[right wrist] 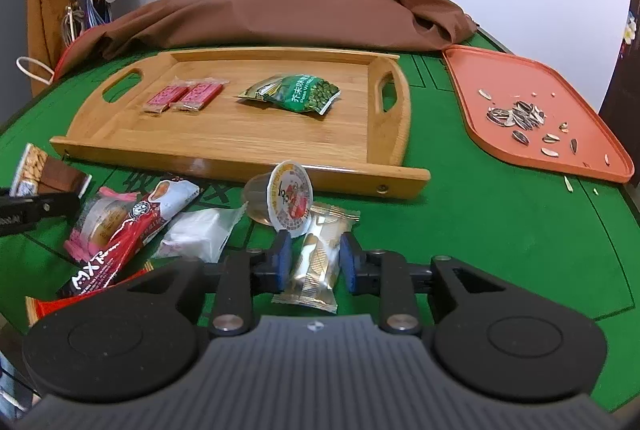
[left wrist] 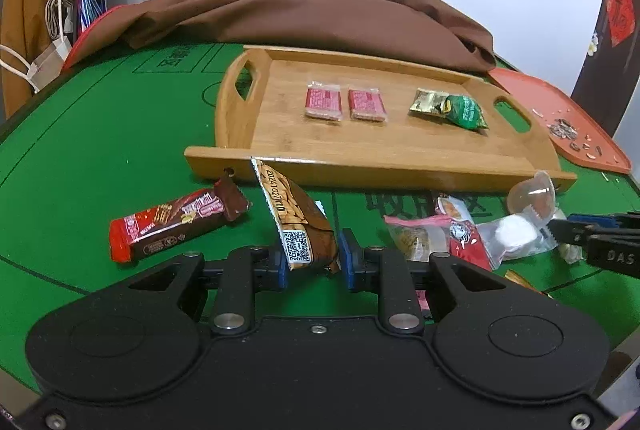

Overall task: Organize snacks
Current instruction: 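Carry the biscuit and brown nut bar over the wooden tray and lower them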

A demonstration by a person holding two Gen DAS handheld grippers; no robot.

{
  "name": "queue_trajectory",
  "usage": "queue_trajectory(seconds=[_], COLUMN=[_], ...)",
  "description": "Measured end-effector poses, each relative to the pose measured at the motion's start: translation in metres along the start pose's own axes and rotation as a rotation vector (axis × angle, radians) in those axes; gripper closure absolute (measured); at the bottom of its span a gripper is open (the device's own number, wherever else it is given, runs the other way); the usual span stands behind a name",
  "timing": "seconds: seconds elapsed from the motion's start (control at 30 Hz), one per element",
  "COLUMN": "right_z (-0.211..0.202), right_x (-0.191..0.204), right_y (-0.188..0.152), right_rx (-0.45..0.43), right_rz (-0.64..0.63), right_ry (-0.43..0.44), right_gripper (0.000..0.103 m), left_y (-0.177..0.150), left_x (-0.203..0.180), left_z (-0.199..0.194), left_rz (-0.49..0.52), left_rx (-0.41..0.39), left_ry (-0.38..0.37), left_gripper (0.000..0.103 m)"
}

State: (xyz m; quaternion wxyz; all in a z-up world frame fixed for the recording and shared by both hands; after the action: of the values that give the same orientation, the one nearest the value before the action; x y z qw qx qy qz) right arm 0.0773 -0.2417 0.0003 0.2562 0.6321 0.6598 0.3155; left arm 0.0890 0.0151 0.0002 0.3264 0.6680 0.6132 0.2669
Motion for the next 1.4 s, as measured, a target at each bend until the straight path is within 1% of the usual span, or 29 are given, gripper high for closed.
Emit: queue_trajectory(seconds=[0.1, 0.17, 0.2, 0.23, 0.27, 0.3, 0.47, 0.63, 0.83, 1.0, 1.13, 1.3, 1.4], right_z=[0.009, 0.010, 0.010, 0.010, 0.010, 0.008, -0.010, -0.019, -0.016, 0.002, 0.022, 0.050, 0.063], right_x=[-0.002, -0.001, 0.000, 0.001, 0.002, 0.003, 0.002, -0.007, -0.009, -0.009, -0.010, -0.009, -0.007], right_y=[0.000, 0.000, -0.001, -0.001, -0.001, -0.001, 0.010, 0.032, 0.061, 0.082, 0.095, 0.098, 0.097], right_rx=[0.007, -0.002, -0.002, -0.001, 0.001, 0.000, -0.056, -0.062, -0.092, -0.070, -0.040, 0.028, 0.047], right_rz=[0.019, 0.014, 0.009, 0.005, 0.000, 0.000, 0.013, 0.067, 0.070, 0.068, 0.069, 0.081, 0.074], right_ry=[-0.042, -0.053, -0.056, -0.055, -0.052, -0.057, -0.033, 0.028, 0.023, 0.014, -0.007, 0.004, -0.001], right_gripper=[0.053, 0.053, 0.057, 0.073, 0.077, 0.078, 0.078, 0.078, 0.078, 0.078, 0.078, 0.078, 0.078], left_y=[0.003, 0.006, 0.008, 0.010, 0.012, 0.014, 0.027, 0.047, 0.075, 0.091, 0.095, 0.092, 0.090], left_x=[0.001, 0.002, 0.002, 0.002, 0.002, 0.002, 0.006, 0.009, 0.009, 0.011, 0.013, 0.012, 0.011], left_z=[-0.001, -0.002, -0.002, -0.003, -0.003, -0.003, -0.005, -0.003, 0.009, 0.033, 0.054, 0.077, 0.085], left_rz=[-0.005, -0.004, -0.002, 0.001, 0.004, 0.004, 0.005, 0.010, 0.025, -0.004, -0.035, -0.061, -0.066], left_rx=[-0.007, -0.013, -0.015, -0.018, -0.023, -0.025, -0.038, -0.050, -0.053, -0.008, 0.039, 0.100, 0.113], left_ry=[-0.004, -0.004, -0.002, 0.000, -0.001, -0.003, -0.015, -0.045, -0.064, -0.107, -0.134, -0.157, -0.157], left_gripper=[0.081, 0.081, 0.081, 0.081, 0.081, 0.081, 0.081, 0.081, 0.081, 0.081, 0.081, 0.081, 0.081])
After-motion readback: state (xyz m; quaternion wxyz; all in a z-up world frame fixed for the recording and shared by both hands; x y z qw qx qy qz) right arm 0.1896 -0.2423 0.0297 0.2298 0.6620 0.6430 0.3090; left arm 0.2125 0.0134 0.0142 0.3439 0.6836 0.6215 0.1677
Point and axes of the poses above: each gripper's, at about its wrist camera, not at the fingertips, and z roughly the way its jaws point, x to its left, y to its top, the point moved 2 cm from there along z, roughly the way its jaws point, and after that the axes turned 5 degrees about z, right-handed, at the moved point
